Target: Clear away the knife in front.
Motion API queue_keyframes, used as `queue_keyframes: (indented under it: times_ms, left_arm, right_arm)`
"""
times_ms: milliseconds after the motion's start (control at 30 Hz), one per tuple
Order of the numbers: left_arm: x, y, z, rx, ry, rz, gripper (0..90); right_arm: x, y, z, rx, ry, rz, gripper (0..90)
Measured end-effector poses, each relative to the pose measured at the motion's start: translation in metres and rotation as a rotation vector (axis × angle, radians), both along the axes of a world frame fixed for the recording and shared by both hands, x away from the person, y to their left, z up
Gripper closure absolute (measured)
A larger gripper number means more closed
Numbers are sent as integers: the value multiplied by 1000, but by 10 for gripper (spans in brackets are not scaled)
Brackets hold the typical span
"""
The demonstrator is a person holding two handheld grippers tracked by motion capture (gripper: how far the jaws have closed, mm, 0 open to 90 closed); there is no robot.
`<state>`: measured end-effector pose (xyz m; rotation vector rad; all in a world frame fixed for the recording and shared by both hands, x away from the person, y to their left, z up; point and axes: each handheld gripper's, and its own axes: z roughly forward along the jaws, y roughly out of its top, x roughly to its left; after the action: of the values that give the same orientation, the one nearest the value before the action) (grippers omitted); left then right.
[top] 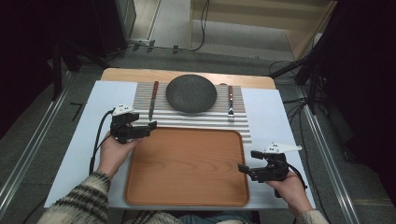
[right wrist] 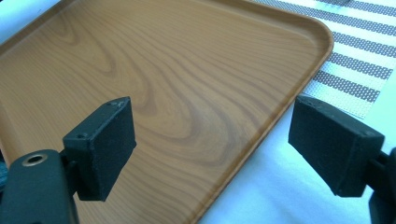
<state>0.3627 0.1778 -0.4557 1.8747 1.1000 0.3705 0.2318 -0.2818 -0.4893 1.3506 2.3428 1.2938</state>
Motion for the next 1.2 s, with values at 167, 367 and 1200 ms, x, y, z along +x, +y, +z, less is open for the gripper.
queue_keyframes:
  times_ms: [167,367,1200]
  left_arm:
    - [8,-3,-1,-10,8,0,164]
    - [12,-4,-4,-4,-4,2,164]
    - [77,-15,-2,53,-14,87,183]
  right_arm:
    - [0,0,0,2,1,0,132]
    - [0,-1,0,5,0,1,132]
    - [3,2,1,8,-2,16,132]
